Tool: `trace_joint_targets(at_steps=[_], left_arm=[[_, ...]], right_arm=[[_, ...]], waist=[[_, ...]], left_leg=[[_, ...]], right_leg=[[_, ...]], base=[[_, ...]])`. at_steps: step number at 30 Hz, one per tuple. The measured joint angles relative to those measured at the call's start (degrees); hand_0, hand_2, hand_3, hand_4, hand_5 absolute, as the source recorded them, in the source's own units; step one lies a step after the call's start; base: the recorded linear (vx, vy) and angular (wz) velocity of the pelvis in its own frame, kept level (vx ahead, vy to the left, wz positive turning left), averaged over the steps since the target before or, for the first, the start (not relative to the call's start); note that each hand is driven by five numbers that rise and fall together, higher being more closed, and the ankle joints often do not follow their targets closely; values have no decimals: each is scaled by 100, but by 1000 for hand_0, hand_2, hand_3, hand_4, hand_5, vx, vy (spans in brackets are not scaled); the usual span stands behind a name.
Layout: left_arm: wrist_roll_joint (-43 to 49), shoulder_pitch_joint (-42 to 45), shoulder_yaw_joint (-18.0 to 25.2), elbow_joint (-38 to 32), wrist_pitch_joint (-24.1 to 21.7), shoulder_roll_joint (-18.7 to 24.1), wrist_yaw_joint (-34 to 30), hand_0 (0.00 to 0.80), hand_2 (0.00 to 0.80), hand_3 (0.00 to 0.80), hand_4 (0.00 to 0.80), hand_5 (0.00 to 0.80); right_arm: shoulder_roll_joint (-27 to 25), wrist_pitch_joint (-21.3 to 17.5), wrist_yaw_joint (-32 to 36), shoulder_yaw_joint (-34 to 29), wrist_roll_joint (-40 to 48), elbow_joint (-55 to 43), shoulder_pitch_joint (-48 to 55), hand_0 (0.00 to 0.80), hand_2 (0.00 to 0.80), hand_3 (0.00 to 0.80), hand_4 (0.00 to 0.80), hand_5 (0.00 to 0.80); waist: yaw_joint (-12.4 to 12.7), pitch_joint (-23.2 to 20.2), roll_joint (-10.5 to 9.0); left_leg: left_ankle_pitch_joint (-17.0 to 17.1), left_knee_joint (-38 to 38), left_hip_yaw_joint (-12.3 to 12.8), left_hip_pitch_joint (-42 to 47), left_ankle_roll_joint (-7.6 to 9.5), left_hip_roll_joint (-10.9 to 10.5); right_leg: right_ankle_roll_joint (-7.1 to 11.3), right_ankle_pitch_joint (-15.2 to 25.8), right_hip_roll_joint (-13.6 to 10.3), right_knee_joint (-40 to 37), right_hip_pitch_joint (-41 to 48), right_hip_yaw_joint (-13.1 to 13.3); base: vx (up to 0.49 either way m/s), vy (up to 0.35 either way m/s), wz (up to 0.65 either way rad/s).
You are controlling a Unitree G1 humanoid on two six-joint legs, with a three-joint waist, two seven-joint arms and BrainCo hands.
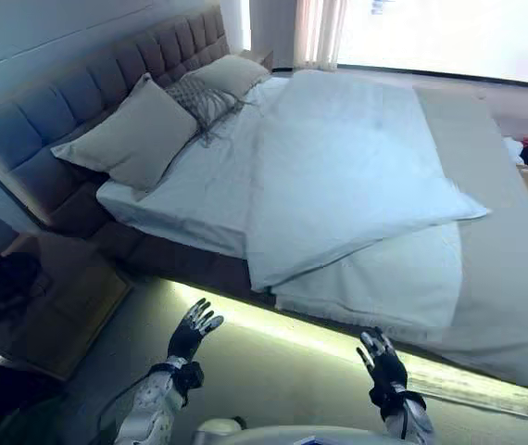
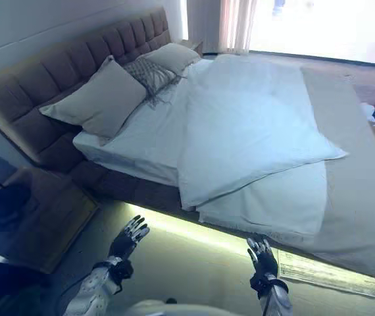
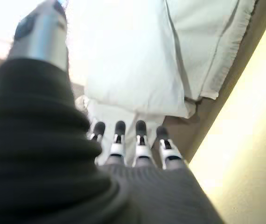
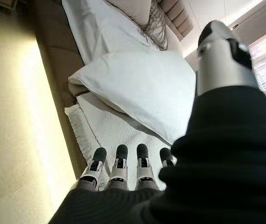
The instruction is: Make the bed neatly
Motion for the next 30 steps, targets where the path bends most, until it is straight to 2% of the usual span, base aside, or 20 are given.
trace_joint_targets(at_steps=[9, 22, 30], left_arm=[[20, 7, 47, 71, 0, -2, 223, 0, 0, 0, 0, 0], [14, 4, 41, 71, 0, -3, 115, 0, 0, 0, 0, 0], [11, 7, 42, 72, -1, -2, 113, 0, 0, 0, 0, 0]], right_arm=[[8, 0, -35, 58, 1, -1, -4, 0, 0, 0, 0, 0], [6, 0, -82, 57, -1, 4, -4, 0, 0, 0, 0, 0], [0, 0, -20, 58, 0, 4, -5, 0, 0, 0, 0, 0]], waist=[[4, -1, 1], [-6, 4, 5], [9, 116, 6]], left_leg=[[2, 3, 0, 2, 1, 2], [1, 19, 5, -2, 2, -2], [-18, 141, 4, -30, -10, -9]], right_leg=[[0, 0, 1, -15, -10, -1], [-1, -3, -5, 5, -37, 7], [-34, -217, -61, 421, -218, 74]], base=[[0, 0, 0], [0, 2, 0], [24, 15, 0]])
